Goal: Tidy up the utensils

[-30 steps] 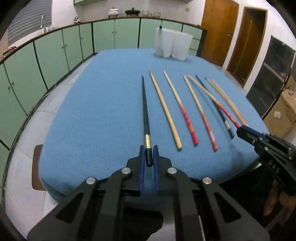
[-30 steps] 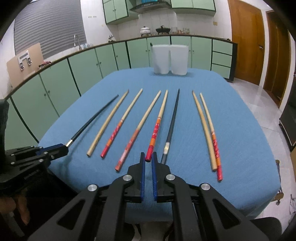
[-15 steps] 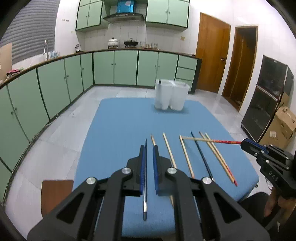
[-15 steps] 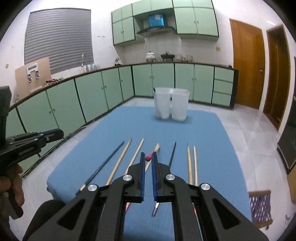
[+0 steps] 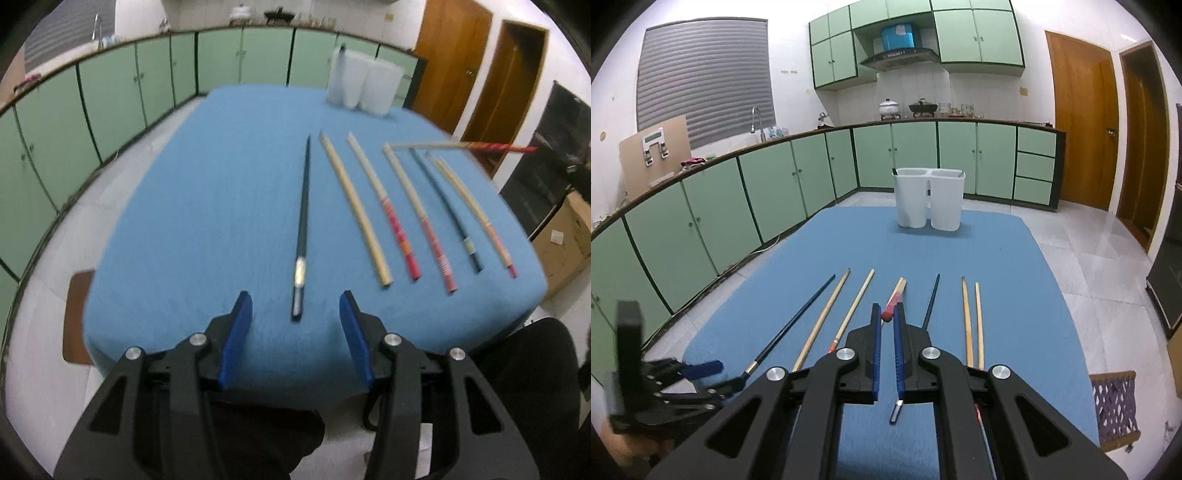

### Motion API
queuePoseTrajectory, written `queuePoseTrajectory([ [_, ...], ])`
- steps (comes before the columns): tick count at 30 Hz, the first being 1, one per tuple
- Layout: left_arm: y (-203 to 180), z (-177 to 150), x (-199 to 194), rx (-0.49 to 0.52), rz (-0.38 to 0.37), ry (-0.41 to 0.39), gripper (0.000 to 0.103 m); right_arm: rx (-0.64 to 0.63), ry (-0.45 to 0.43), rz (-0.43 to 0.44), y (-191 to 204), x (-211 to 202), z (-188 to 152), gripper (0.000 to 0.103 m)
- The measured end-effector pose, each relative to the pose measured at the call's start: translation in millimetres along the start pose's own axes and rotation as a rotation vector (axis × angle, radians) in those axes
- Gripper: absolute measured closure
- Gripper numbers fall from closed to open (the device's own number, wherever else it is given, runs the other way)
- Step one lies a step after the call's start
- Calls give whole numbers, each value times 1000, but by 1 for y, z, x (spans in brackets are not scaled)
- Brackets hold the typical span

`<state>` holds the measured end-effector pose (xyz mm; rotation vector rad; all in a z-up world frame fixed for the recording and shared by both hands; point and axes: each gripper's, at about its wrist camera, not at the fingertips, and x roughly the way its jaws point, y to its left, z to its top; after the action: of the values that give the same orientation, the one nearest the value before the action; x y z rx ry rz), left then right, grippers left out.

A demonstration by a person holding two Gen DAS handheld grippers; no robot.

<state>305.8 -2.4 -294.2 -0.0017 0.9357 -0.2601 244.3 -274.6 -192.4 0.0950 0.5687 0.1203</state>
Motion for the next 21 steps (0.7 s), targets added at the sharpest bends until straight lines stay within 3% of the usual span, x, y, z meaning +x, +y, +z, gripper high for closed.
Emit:
queuePoseTrajectory([
  [5, -7, 5, 10, 66, 42, -28, 56, 22, 3, 9, -4, 0, -2, 97],
  [7, -9, 4, 11, 87, 46, -35, 69, 23, 2, 11, -4, 0, -2, 97],
  [9, -8, 4, 10, 78, 34, -36, 92, 22, 2, 15, -3, 1, -1, 97],
  [10, -6, 4, 9, 66, 27, -33, 96, 21, 1, 16, -3, 1, -1, 97],
  [15, 1, 8, -1, 2, -23, -47, 97, 17, 0, 14, -4, 0, -4, 97],
  [21, -3, 44, -46, 12, -43, -162, 97, -2, -11, 12, -3, -2, 0, 97],
])
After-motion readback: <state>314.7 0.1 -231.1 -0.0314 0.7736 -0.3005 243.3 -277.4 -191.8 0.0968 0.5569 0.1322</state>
